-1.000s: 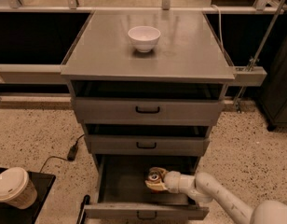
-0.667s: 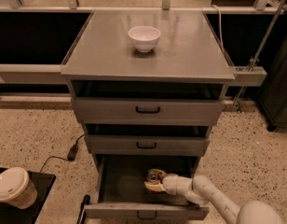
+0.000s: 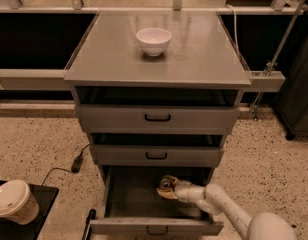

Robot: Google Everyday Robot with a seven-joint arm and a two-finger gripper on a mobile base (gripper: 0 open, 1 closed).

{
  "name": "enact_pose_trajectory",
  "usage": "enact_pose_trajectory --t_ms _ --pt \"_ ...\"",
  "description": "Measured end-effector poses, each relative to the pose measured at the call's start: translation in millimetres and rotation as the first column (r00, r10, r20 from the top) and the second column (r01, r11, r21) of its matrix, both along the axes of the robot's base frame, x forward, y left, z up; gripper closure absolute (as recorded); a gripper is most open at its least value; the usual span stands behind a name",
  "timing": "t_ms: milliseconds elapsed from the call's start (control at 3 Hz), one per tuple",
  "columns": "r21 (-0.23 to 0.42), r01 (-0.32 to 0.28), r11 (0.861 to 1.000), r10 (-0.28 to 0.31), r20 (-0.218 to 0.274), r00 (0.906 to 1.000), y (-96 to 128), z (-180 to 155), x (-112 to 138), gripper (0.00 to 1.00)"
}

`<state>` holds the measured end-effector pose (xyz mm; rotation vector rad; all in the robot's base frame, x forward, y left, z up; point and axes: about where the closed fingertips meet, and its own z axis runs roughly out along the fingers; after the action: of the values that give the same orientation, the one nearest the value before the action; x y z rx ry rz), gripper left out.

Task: Place coke can into bottom drawer

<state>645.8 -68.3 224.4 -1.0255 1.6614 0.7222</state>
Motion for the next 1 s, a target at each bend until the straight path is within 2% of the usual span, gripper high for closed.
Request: enact_pose_trajectory --t_ms 333,667,1000 --pt "-0.034 0.045 0.998 -0.045 0.0 0.999 -4.1 -6.4 10.5 1.0" --pt "-0.034 0.045 0.998 -0.045 0.0 0.999 -3.8 -6.5 10.4 1.0" --pt "-0.057 0.02 0.998 -0.023 -0.046 0.9987 13.2 -27.4 4.3 1.0"
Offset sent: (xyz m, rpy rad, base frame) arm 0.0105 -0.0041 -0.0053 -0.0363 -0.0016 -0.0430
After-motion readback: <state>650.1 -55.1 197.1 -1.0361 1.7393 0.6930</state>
